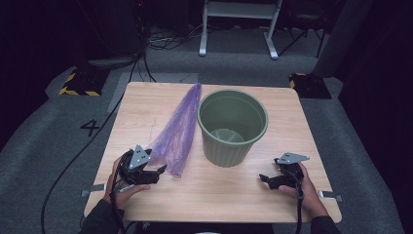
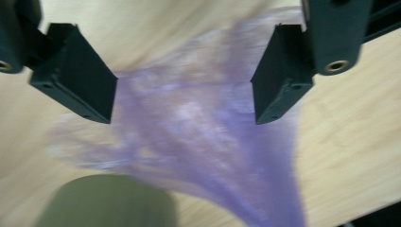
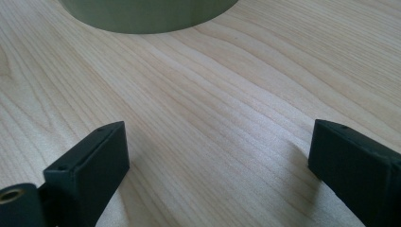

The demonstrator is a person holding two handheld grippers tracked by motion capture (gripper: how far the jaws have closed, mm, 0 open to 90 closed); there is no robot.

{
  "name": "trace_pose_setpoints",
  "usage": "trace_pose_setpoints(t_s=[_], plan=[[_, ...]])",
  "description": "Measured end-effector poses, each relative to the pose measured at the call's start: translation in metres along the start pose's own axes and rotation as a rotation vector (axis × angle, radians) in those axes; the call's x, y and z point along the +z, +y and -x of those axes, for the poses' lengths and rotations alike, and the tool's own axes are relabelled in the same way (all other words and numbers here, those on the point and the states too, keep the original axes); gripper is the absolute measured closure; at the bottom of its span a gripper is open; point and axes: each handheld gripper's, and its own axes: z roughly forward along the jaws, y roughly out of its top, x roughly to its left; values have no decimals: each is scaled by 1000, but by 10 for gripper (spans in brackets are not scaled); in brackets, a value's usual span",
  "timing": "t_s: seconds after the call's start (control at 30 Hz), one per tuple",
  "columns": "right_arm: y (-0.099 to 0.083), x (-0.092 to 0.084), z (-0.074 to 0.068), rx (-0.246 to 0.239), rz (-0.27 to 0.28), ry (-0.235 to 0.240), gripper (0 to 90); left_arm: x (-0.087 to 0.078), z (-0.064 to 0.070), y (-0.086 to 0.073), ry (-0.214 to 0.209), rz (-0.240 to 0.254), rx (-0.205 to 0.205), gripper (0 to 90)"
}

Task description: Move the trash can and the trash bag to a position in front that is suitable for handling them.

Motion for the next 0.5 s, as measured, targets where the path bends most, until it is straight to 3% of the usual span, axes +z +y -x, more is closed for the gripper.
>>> trace_pose_setpoints(t_s=[0.23, 0.3, 0.37, 0.4, 0.5], plan=[[0, 0, 0, 0, 0, 0, 58, 6, -28, 3, 6, 24, -57, 227], [0, 0, 0, 0, 0, 0, 58, 14, -46, 4, 11, 26, -93, 298], [0, 0, 0, 1, 0, 0, 58, 17, -50, 4, 7, 24, -100, 313], [0, 0, 0, 0, 0, 0, 58, 26, -57, 3, -27, 28, -132, 333], [0, 0, 0, 0, 0, 0, 58, 34, -60, 2, -48, 8, -134, 347]])
